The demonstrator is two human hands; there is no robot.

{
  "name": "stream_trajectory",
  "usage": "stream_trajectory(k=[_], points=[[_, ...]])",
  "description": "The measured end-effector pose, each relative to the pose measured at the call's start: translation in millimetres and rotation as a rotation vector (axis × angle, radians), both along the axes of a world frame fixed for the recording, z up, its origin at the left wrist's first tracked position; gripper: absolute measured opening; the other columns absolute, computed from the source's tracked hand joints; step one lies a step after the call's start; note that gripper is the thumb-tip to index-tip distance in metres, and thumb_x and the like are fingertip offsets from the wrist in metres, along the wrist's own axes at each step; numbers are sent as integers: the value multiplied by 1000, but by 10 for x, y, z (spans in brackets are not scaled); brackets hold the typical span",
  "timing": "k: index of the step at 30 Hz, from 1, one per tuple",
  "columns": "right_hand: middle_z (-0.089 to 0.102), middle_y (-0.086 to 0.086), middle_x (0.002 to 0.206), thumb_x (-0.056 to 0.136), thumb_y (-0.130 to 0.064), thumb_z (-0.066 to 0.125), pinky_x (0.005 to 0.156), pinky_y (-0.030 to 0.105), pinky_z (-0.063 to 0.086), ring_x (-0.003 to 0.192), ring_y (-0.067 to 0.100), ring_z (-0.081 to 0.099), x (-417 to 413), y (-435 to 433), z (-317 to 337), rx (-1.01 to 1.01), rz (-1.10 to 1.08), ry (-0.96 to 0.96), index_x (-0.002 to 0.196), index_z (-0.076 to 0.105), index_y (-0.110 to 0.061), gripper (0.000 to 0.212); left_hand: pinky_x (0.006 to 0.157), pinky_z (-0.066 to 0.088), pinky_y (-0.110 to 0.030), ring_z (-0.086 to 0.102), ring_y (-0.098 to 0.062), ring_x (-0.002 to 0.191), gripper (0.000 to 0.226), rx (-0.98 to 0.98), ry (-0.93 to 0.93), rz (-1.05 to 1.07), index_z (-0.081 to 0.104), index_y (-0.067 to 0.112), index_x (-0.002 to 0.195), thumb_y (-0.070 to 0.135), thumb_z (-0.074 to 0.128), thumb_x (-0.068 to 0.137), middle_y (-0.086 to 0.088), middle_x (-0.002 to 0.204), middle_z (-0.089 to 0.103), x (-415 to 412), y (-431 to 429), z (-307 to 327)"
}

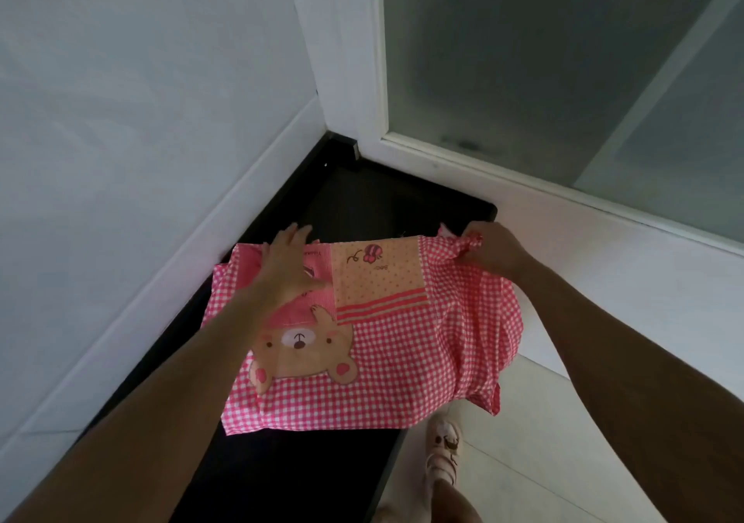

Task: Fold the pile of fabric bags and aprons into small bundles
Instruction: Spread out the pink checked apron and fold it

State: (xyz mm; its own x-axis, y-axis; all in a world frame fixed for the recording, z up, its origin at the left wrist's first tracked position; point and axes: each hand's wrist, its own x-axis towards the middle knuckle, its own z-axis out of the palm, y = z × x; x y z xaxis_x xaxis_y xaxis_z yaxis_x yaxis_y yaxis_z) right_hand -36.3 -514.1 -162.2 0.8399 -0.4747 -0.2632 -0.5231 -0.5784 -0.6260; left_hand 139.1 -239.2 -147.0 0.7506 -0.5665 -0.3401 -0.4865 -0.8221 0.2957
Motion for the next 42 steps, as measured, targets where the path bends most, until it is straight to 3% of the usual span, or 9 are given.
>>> stream_trajectory(k=[2,6,13,20,25,29,31,37,42], points=[[56,-3,74,78,-20,69,65,29,40,74,15,53,3,-4,31,88,46,-20,71,54,-19,17,115,-5,-46,29,-29,140,99,27,70,56,24,21,149,37,81,70,-10,149,38,158,-27,6],[52,-5,74,78,-8,68,67,26,36,68,9,46,-69,37,194,272,194,-86,72,48,-20,24,89,45,-34,60,-19,86,12,72,72,-147,65,12,88,23,66,85,-3,85,62,147,-2,168],[63,2,120,95,-24,53,110,39,33,110,17,56,-233,227,42,279,412,366,117,64,-18,26,52,38,-21,48,-11,51,21,401,309,-174,57,15,67,21,57,87,4,58,50,55,216,183],[63,5,122,100,-28,38,108,42,34,110,21,56,-203,434,-110,22,253,184,119,64,-19,33,80,49,-30,63,-17,86,17,382,24,-82,60,13,97,27,49,96,-1,87,61,-136,251,-40],[65,9,113,98,-19,41,94,34,40,105,26,59,-155,569,-167,-107,206,128,105,64,-11,25,115,20,-49,33,-28,134,52,-259,-289,-40,39,11,139,19,54,89,-9,142,38,-960,252,13],[52,7,124,89,-17,58,98,37,40,115,24,49,-321,587,-175,-103,-181,-123,119,55,-16,30,111,1,-60,0,-32,146,84,12,-122,-124,-3,22,151,72,-2,84,-5,159,-7,-1910,347,-348],[41,7,137,89,-22,64,105,38,34,125,23,38,-541,631,-185,-49,-419,-207,132,46,-13,48,104,17,-70,24,-42,140,87,103,-141,-81,11,19,151,74,0,85,-15,157,15,-2040,478,-586],[44,14,140,93,-17,58,101,39,42,120,28,50,-1424,1085,-773,439,-1083,-183,137,39,-5,49,102,21,-69,33,-42,136,79,99,-214,-103,28,20,149,71,14,89,-12,154,30,-1887,547,-698],[58,15,103,79,-15,71,78,40,51,85,28,57,-1655,1907,-1205,1384,-1054,-51,104,58,-9,29,104,9,-69,20,-36,143,71,47,-256,-47,20,28,150,67,15,91,-6,157,22,-1735,569,-738]])
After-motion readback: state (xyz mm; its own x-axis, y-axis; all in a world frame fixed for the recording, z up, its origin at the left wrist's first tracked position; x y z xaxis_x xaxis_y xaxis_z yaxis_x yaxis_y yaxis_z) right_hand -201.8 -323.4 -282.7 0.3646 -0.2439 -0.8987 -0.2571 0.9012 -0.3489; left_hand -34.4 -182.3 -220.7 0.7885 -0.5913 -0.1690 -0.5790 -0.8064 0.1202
